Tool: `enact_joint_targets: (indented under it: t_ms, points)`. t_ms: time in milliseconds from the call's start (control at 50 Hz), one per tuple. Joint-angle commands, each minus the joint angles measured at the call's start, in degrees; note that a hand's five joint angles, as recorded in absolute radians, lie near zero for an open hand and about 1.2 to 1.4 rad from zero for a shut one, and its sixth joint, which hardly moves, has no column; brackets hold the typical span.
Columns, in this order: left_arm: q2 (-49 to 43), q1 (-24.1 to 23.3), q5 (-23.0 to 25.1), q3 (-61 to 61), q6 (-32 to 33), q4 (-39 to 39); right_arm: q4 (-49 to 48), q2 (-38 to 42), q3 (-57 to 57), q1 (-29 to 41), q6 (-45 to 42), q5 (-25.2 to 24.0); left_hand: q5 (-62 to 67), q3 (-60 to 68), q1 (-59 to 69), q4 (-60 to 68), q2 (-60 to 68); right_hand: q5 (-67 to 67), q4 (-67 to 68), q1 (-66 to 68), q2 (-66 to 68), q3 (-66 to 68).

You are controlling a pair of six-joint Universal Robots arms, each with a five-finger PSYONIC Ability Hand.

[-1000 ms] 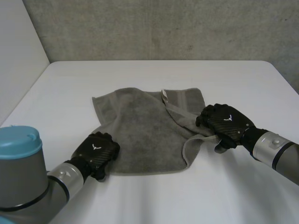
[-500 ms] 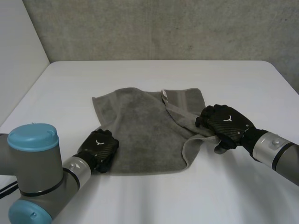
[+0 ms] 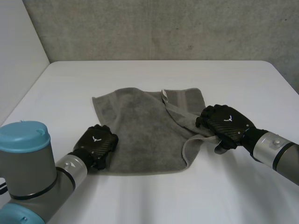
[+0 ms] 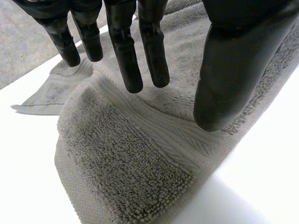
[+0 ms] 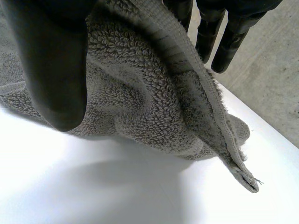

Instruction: Fold the towel.

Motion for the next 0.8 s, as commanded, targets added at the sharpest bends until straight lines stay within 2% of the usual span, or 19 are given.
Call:
enact_joint_targets:
  t_ms: [20,280,440,480,500,520,540,560,580,800]
  points:
    - [-0.07,-0.05,0.0,-0.93,-0.02,0.47,0.04,0.0,0.0,0.03,0.0,0.01,-0.65,-2.4,-1.61,-3.22,-1.51,0.05,-4.44,-1.33,-2.29,-2.88]
    - [-4.99,-0.22,0.0,0.38,0.5,1.43,0.04,0.09,0.0,0.03,0.0,-0.08,-5.86,-2.4,-6.82,-3.22,-6.72,0.05,-4.44,-1.33,-2.29,-2.88]
    - [-5.78,-0.14,0.0,0.74,0.5,2.49,0.04,0.18,0.0,0.03,0.0,-0.08,-2.33,-2.4,-3.3,-3.22,-3.2,0.05,-4.44,-1.33,-2.29,-2.88]
    - [-6.31,-0.14,0.0,0.91,0.59,2.93,0.04,0.09,0.0,0.03,0.0,-0.08,13.38,-2.4,12.41,-3.22,12.51,0.05,-4.44,-1.33,-2.29,-2.88]
    - [-6.31,-0.14,0.0,0.91,0.59,2.93,0.04,0.09,0.0,0.03,0.0,-0.08,13.48,-2.4,12.52,-3.22,12.62,0.05,-4.44,-1.33,-2.29,-2.88]
    - [-6.49,-0.14,0.09,1.0,0.5,3.19,0.04,0.18,0.0,0.03,0.0,-0.08,25.47,-2.4,24.51,-3.22,24.61,0.05,-4.44,-1.33,-2.29,-2.88]
    - [-6.49,-0.14,0.09,1.0,0.5,3.2,0.04,0.09,0.0,0.03,0.0,-0.08,25.59,-2.4,24.63,-3.22,24.73,0.05,-4.44,-1.33,-2.29,-2.88]
    - [-6.58,-0.14,0.09,1.0,0.5,3.37,0.04,0.09,0.0,0.03,0.0,-0.08,35.25,-2.4,34.29,-3.22,34.39,0.05,-4.44,-1.33,-2.29,-2.88]
    - [-6.58,-0.14,0.09,1.0,0.42,3.37,0.04,0.18,0.0,-0.06,0.0,-0.08,39.49,-2.4,38.52,-3.22,38.62,0.05,-4.44,-1.33,-2.29,-2.88]
    - [-6.58,-0.14,0.27,1.09,0.33,3.63,0.04,0.18,0.0,0.12,0.0,-0.08,39.53,-2.4,38.57,-3.22,38.67,0.05,-4.44,-1.33,-2.29,-2.88]
